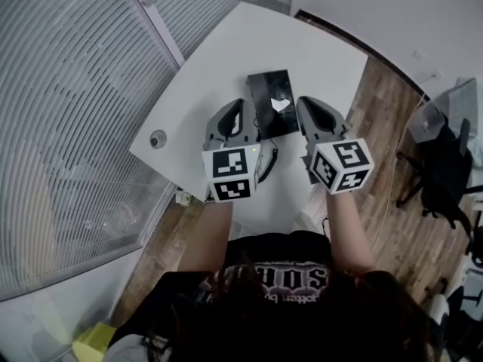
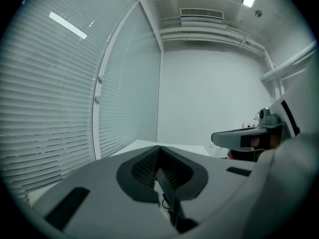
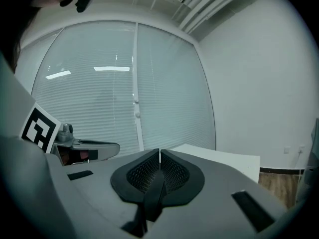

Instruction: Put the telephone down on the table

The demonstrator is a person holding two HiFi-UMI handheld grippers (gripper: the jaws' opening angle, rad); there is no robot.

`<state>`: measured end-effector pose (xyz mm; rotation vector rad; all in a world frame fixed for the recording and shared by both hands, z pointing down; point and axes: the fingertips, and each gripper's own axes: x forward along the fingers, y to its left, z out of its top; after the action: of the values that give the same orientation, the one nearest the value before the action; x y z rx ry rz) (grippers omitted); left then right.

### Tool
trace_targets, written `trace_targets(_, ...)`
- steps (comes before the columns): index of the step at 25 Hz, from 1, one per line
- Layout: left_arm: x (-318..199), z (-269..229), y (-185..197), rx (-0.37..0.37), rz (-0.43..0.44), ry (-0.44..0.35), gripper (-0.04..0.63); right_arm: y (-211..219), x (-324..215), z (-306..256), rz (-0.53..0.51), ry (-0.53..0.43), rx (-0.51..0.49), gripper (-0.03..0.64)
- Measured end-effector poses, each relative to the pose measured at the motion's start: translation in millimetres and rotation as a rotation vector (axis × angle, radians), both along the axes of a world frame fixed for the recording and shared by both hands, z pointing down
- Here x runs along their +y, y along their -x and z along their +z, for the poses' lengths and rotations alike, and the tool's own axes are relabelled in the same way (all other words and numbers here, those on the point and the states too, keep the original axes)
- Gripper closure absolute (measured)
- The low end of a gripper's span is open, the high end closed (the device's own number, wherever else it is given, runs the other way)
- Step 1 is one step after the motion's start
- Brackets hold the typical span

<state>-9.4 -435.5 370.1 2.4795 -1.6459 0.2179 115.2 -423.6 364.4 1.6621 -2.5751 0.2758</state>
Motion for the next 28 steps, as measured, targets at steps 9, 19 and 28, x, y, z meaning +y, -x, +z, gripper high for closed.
trace_targets(9, 3.9, -12.7, 8.0, -0.020, -0.013, -0.059, 0.592, 3.3, 7.8, -10.8, 0.025, -0.036, 0.024, 0.586)
trace_targets(19, 4.3, -18.1, 3.6, -0.055, 0.001, -0.097, 0.592, -4.4, 8.9, -18.0, 0.059, -0.051, 0.024, 0.588)
trace_targets(28, 5.2, -17.7, 3.5, -0.067, 0.004, -0.101, 0.592, -4.7, 11.2, -18.6, 0.065, -0.054, 0.039, 0.589)
